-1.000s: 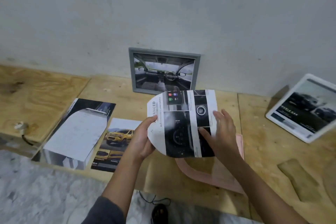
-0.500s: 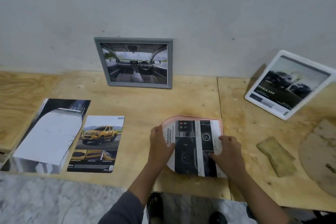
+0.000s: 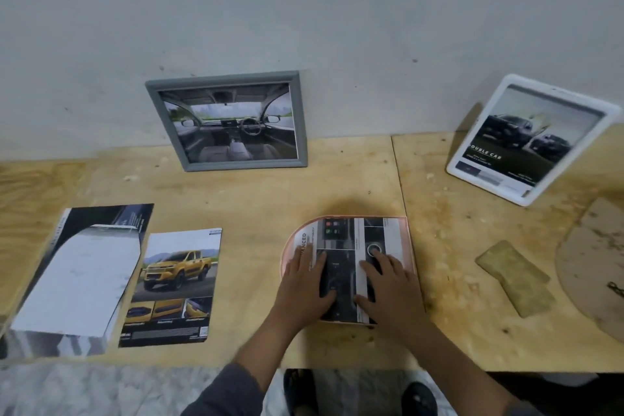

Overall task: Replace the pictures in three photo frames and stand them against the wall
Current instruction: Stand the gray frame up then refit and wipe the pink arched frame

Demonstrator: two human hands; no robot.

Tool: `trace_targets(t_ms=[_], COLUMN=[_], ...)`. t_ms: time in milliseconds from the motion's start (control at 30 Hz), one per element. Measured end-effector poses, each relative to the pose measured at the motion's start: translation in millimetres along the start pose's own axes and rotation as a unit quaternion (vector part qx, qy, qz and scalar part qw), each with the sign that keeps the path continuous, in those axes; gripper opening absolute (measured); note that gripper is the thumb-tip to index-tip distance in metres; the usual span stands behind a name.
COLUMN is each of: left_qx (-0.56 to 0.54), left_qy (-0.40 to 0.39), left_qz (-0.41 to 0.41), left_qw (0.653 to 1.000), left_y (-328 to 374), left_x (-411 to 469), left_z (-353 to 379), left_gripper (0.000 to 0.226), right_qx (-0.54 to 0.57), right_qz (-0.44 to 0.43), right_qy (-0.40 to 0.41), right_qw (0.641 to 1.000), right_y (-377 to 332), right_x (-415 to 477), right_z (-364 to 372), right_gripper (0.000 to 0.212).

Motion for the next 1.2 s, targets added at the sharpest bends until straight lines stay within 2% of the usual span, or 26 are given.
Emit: trace_targets(t_ms=[67, 133, 200, 267, 367, 433, 500, 567, 633, 700, 800, 867, 933, 967, 1000, 1067, 1100, 1167, 1200], left_qx=[0.002, -0.037, -0.103, -0.183, -0.320, -0.356, -0.372, -0.381, -0.396, -0.385, -0.294, -0.256, -0.282, -0.333, -0.404, -0.525, -0.562, -0.604, -0.612], left_qy=[0.013, 0.046, 0.066, 0.048, -0.020, -0.053, -0.087, -0.127, -0.149, -0.149, -0.128, -0.112, -0.119, -0.132, -0.152, -0.173, -0.185, -0.211, -0.218], left_qz=[0.008, 0.014, 0.013, 0.012, -0.021, -0.033, -0.044, -0.056, -0.082, -0.109, -0.110, -0.113, -0.106, -0.113, -0.121, -0.108, -0.093, -0.075, -0.077], left_qw=[1.000, 0.998, 0.992, 0.982, 0.947, 0.932, 0.923, 0.914, 0.902, 0.904, 0.941, 0.954, 0.946, 0.927, 0.894, 0.826, 0.801, 0.765, 0.756], left_y=[11.3, 36.7, 76.5, 129.9, 212.6, 264.5, 308.6, 345.9, 374.2, 391.1, 398.7, 398.5, 405.4, 410.2, 416.6, 424.5, 424.6, 412.8, 400.8], left_x=[3.5, 12.1, 26.5, 43.4, 66.3, 77.3, 87.2, 93.5, 97.4, 103.8, 114.2, 116.9, 113.8, 110.6, 106.6, 103.3, 98.6, 82.7, 74.5], left_z=[-7.5, -18.2, -25.7, -19.7, 10.2, 34.0, 58.9, 85.0, 107.7, 129.0, 146.8, 150.8, 147.7, 145.5, 143.0, 132.0, 124.6, 112.3, 106.8], left_gripper=[0.074, 0.068, 0.058, 0.052, 0.043, 0.042, 0.041, 0.037, 0.030, 0.038, 0.048, 0.038, 0.014, 0.011, 0.017, 0.039, 0.040, 0.038, 0.041], right_qx=[0.040, 0.130, 0.144, 0.135, 0.224, 0.204, 0.171, 0.148, 0.156, 0.181, 0.220, 0.289, 0.390, 0.423, 0.454, 0.545, 0.589, 0.663, 0.696], right_qz=[0.005, 0.057, 0.096, 0.149, 0.327, 0.442, 0.552, 0.638, 0.682, 0.689, 0.683, 0.675, 0.657, 0.653, 0.647, 0.626, 0.609, 0.562, 0.533], right_qy=[0.008, 0.052, 0.107, 0.168, 0.281, 0.291, 0.254, 0.207, 0.155, 0.126, 0.140, 0.173, 0.203, 0.220, 0.247, 0.301, 0.324, 0.354, 0.350], right_qw=[0.999, 0.989, 0.979, 0.965, 0.874, 0.824, 0.775, 0.727, 0.698, 0.691, 0.682, 0.656, 0.613, 0.589, 0.560, 0.470, 0.421, 0.345, 0.328], right_y=[-2.9, 21.0, 67.7, 133.4, 263.7, 350.2, 414.7, 453.3, 474.6, 485.8, 501.3, 508.3, 504.7, 501.8, 498.1, 478.2, 463.8, 428.0, 410.1], right_x=[-2.3, 2.5, 8.1, 7.9, -16.5, -44.3, -72.2, -98.0, -111.7, -115.0, -118.4, -120.7, -121.7, -125.6, -130.4, -137.8, -139.7, -138.9, -134.2], right_z=[-6.4, -18.5, -40.1, -78.4, -143.0, -159.3, -158.4, -152.1, -141.8, -130.7, -122.0, -119.2, -119.1, -119.6, -119.9, -119.6, -120.6, -124.7, -126.2], right_gripper=[0.062, 0.050, 0.035, 0.025, 0.016, 0.023, 0.042, 0.062, 0.078, 0.092, 0.093, 0.080, 0.056, 0.048, 0.045, 0.041, 0.039, 0.030, 0.024])
Point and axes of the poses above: each hand's wrist, its own x-axis towards the middle knuckle, its own z-axis out of the palm, y = z × x, the point moved 9 cm from there along x, towards the middle knuckle, and after that the axes turned 12 degrees about y, right-handed, at the moved point
